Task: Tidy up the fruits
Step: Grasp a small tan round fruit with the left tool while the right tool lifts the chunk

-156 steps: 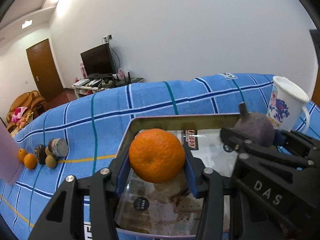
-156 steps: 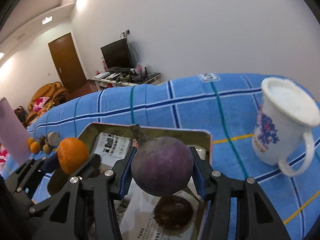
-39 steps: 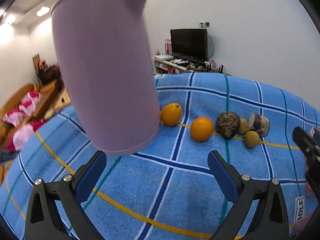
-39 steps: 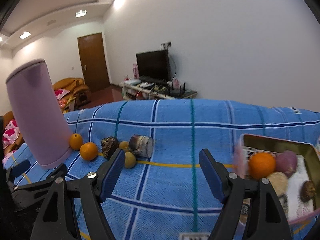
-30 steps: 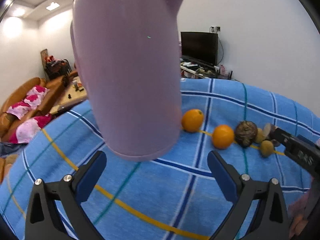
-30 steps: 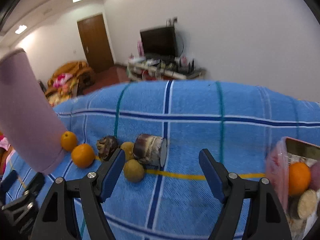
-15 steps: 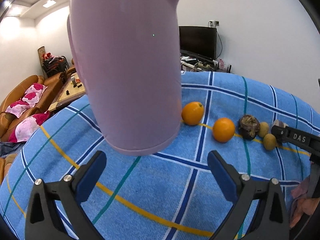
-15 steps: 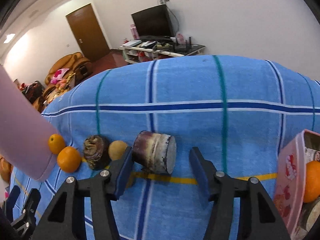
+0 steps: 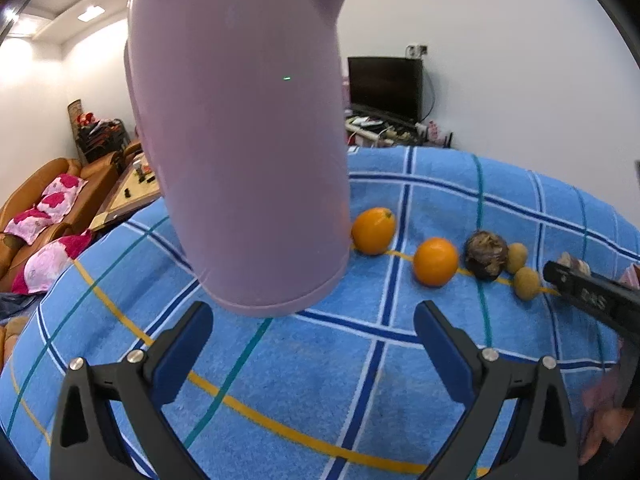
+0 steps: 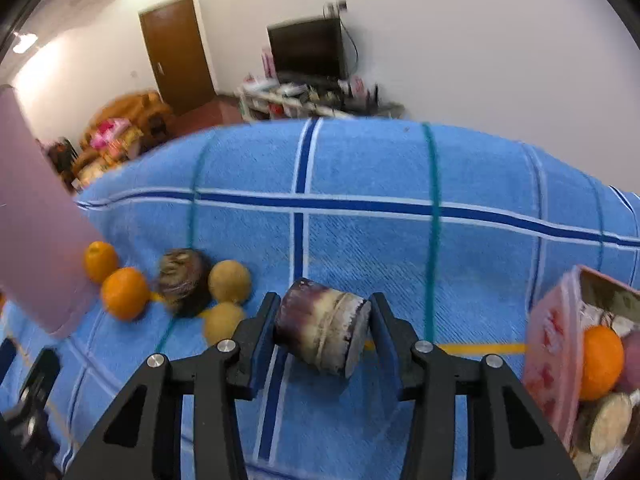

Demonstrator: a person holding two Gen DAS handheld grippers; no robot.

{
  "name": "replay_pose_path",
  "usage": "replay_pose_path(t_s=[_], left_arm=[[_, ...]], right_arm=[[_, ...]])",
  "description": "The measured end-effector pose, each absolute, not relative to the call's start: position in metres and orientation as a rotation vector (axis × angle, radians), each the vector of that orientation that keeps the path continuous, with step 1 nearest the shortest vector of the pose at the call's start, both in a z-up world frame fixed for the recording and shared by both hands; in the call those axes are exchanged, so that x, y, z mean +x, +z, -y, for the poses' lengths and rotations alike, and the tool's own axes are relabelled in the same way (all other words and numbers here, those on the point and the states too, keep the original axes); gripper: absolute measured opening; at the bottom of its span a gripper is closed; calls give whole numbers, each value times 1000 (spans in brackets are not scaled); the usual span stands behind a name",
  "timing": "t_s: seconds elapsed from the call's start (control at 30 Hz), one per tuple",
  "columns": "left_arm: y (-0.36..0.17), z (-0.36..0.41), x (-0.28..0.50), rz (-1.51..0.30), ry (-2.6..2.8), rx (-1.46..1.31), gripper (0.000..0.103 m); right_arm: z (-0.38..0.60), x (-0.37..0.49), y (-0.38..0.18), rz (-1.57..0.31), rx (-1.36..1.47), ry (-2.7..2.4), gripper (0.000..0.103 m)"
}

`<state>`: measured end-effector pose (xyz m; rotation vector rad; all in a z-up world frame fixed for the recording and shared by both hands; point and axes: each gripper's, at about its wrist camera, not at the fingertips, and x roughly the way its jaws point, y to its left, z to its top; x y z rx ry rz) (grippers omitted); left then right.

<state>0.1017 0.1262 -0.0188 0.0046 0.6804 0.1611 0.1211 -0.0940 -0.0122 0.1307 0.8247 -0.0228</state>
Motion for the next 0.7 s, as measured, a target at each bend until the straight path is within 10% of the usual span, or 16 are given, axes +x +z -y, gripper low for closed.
replay_pose_path(t_s=[0.23,0.37,0.7], left_arm=[[-13,-109,94,-635,-7,1,102],[-12,-88,92,-663,-116,-14,80],[-18,12,139,-803,-210,37,69]], right_arm=[[100,37,21,-640,99,33,47],[108,-3,33,-561,49,40,47],[143,-40,37,-501,88,18,47]])
